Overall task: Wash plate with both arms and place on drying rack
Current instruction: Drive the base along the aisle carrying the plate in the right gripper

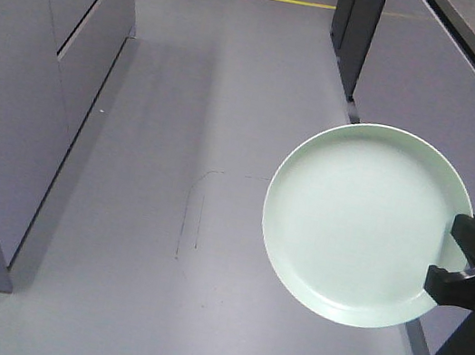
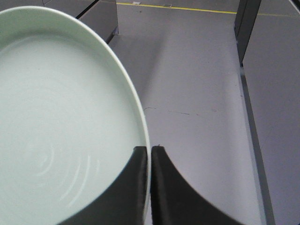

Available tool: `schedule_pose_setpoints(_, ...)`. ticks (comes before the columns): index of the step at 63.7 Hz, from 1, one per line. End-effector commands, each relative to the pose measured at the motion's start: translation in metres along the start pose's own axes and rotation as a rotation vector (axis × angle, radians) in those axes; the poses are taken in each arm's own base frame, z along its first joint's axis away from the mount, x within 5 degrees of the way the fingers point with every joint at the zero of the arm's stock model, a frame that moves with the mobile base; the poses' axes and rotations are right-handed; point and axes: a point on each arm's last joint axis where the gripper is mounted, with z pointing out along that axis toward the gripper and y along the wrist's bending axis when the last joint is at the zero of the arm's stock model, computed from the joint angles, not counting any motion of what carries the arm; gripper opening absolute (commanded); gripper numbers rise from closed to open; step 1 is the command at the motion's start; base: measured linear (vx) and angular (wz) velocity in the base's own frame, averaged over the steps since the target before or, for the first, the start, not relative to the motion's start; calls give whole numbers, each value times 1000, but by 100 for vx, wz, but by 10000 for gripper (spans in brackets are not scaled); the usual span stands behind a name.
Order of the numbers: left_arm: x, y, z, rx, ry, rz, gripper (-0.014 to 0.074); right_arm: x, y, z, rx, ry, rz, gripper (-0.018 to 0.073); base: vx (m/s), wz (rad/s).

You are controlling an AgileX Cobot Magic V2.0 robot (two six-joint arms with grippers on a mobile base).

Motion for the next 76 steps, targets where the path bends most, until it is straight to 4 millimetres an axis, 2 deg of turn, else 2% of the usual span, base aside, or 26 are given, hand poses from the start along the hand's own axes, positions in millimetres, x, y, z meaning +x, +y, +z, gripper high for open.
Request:
schedule_pose_setpoints(1, -2, -1, 0, 16, -70, -8, -6, -18, -1, -5, 10, -119, -11, -6, 12, 5)
schedule_pose_setpoints(76, -2, -1, 0, 16, -70, -8, -6, -18, -1, -5, 10, -120, -11, -6, 15, 0)
